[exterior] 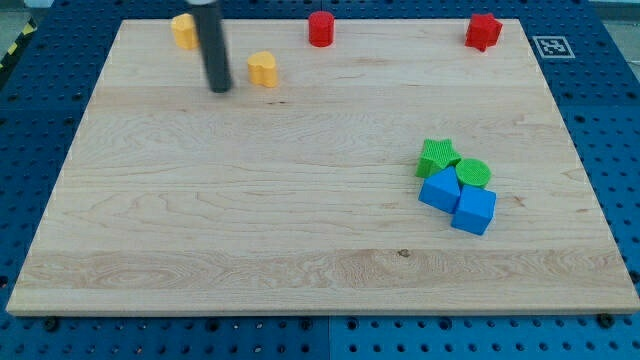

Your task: Drag the yellow hexagon into the yellow heart

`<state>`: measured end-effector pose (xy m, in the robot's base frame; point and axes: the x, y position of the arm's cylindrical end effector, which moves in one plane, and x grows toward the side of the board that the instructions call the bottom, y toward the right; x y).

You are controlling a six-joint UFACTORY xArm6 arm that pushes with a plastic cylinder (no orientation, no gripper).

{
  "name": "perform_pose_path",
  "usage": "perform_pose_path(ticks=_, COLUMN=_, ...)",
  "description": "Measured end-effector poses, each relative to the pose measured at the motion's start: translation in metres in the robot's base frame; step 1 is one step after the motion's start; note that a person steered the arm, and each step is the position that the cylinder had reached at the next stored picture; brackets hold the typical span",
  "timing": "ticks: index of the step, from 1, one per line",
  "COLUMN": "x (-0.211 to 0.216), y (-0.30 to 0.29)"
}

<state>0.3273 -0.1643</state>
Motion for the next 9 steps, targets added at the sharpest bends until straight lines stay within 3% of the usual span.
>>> perform_pose_path(ticks=1, x=-0.031, y=-0.061)
perform_pose_path(ticks=2, x=-0.091, y=-0.070)
perform_pose_path(ticks=4, x=-0.122, y=-0.068)
perform_pose_path(ticks=6, x=-0.122, y=-0.064)
perform_pose_path(ticks=9, x=-0.076, y=0.015)
